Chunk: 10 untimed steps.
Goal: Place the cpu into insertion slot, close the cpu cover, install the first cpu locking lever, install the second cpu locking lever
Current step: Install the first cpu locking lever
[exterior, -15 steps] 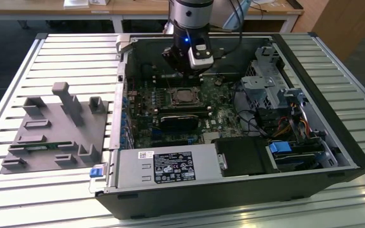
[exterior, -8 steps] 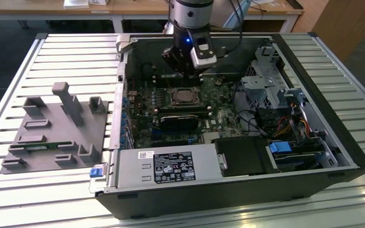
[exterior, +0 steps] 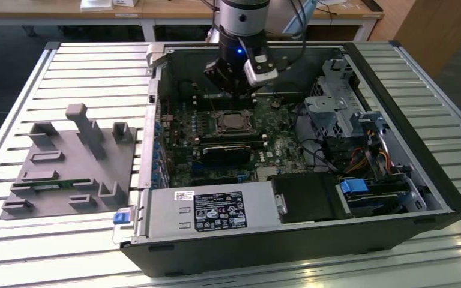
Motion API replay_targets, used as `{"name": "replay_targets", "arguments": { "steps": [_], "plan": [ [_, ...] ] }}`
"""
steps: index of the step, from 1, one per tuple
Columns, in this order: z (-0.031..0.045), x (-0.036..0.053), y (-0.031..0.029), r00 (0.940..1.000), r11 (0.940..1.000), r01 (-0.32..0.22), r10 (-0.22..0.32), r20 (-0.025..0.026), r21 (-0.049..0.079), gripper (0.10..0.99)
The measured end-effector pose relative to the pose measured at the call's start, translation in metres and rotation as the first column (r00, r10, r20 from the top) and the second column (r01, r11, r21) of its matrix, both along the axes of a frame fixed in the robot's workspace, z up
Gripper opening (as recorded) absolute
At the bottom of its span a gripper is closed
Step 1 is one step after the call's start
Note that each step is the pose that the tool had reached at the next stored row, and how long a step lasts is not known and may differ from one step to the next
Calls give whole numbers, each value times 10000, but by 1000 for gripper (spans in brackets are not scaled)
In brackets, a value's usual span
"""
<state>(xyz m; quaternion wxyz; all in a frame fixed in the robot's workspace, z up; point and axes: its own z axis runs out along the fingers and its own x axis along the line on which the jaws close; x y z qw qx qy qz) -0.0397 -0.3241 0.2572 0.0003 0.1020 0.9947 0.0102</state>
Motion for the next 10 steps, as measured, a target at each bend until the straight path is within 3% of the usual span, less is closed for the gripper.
{"name": "replay_targets", "arguments": {
  "steps": [10],
  "plan": [
    [0,0,0,9945,9945,-1044,1044,71,-3,106]
  ]
}}
